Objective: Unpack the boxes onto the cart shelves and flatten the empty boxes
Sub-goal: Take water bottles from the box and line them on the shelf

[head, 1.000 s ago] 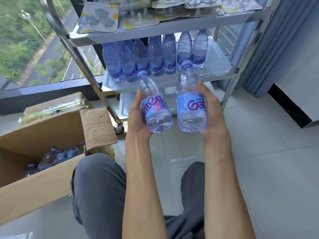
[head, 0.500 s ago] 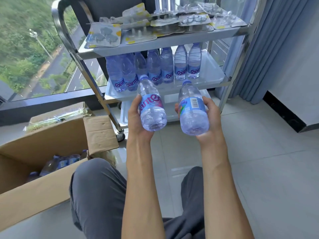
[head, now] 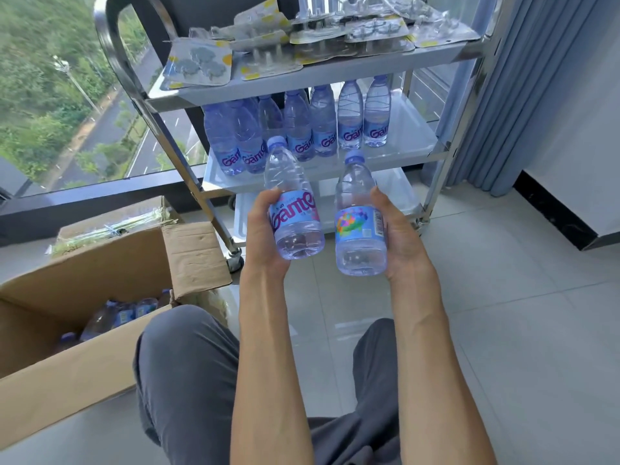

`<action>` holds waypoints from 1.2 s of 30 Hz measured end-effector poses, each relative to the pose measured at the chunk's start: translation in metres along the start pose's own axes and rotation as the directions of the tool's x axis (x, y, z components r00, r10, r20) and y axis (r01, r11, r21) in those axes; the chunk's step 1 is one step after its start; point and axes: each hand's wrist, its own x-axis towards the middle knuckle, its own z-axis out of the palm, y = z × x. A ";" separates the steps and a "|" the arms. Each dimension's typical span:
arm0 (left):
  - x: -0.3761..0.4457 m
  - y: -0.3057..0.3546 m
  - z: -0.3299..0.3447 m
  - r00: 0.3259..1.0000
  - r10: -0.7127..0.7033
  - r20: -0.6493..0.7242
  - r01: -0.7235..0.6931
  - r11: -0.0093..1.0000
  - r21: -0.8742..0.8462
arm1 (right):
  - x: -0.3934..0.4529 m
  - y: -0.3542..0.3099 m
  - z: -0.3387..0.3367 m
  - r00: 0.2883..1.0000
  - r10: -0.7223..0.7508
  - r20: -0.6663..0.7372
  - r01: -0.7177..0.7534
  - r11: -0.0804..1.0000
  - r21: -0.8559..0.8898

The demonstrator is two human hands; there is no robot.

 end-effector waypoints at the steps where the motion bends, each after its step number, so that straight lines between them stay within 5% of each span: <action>1: -0.001 0.000 0.001 1.000 0.009 0.004 -0.009 1.000 0.021 | 0.001 0.000 0.001 1.000 0.012 -0.015 -0.012 1.000 0.028; 7: -0.005 -0.002 0.002 1.000 0.018 -0.012 -0.017 0.999 0.051 | 0.005 0.003 -0.005 0.987 -0.135 -0.086 0.151 0.962 0.226; 11: -0.003 -0.006 0.002 0.999 0.036 -0.016 -0.035 0.997 0.073 | -0.003 -0.005 -0.012 0.998 -0.059 0.002 0.059 0.997 0.059; 16: -0.002 -0.014 0.008 0.997 0.069 0.023 -0.071 0.992 0.101 | -0.005 -0.007 -0.012 0.993 -0.081 -0.080 0.085 0.995 0.049; 20: 0.003 -0.019 0.008 0.997 0.069 0.037 -0.075 0.976 0.203 | -0.011 -0.002 -0.013 0.999 -0.035 0.007 0.035 0.999 0.003; 23: 0.005 -0.023 0.008 0.997 0.067 0.026 -0.071 0.979 0.191 | -0.012 -0.003 -0.017 0.991 -0.131 -0.008 0.130 0.988 -0.081; 27: 0.005 -0.027 0.010 0.998 0.061 0.016 -0.063 0.994 0.090 | -0.013 -0.007 -0.016 0.992 -0.085 -0.097 0.082 0.996 -0.038; 36: 0.013 -0.029 0.013 0.980 0.196 0.035 -0.199 0.956 0.216 | -0.019 -0.010 -0.024 0.968 -0.253 0.002 0.249 0.952 -0.177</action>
